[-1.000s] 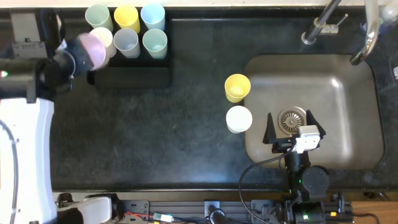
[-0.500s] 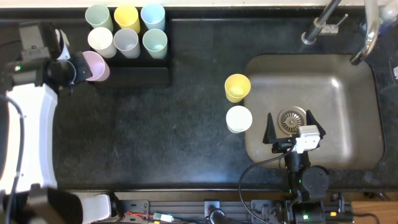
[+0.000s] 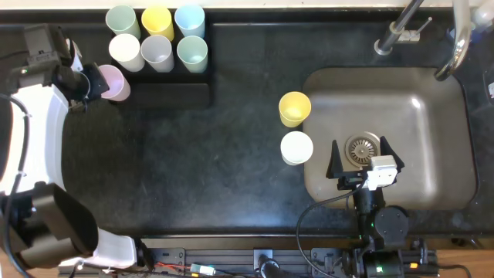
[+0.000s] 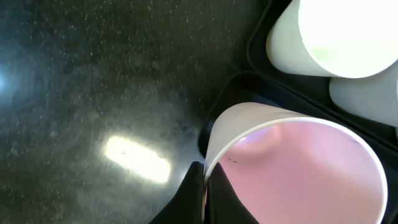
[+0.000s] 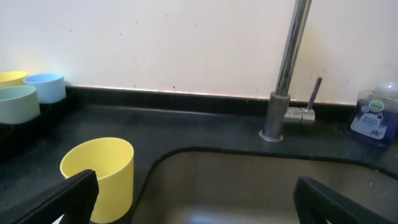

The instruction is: Store Cups

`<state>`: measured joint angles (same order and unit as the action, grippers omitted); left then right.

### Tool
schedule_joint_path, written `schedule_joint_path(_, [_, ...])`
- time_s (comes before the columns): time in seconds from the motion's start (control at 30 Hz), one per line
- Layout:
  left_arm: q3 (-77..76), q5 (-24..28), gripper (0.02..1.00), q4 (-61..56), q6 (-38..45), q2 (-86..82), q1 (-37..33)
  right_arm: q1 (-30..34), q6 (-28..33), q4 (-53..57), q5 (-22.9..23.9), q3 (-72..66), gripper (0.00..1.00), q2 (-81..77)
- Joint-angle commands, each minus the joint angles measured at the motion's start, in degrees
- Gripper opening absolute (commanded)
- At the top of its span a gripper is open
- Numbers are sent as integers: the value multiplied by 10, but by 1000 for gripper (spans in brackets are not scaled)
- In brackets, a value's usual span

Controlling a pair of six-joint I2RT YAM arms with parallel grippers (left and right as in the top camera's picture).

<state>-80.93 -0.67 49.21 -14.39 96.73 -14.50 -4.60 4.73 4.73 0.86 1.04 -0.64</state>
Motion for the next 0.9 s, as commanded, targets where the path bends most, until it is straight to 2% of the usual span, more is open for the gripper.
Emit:
schedule_joint_path(0.03, [1, 29, 36, -13, 11, 24, -2, -3, 2, -3, 1, -8, 998, 4])
schedule_joint_path(0.4, [1, 36, 38, -43, 11, 61, -2, -3, 2, -3, 1, -8, 998, 4])
schedule_joint_path(0.67, [1, 38, 106, -66, 9, 75, -1, -3, 2, -3, 1, -8, 998, 4])
schedule_joint_path(0.73, [1, 47, 132, -66, 9, 82, -1, -3, 2, -3, 1, -8, 998, 4])
schedule_joint_path(0.9, [1, 62, 305, -66, 9, 90, 1, -3, 2, -3, 1, -8, 996, 4])
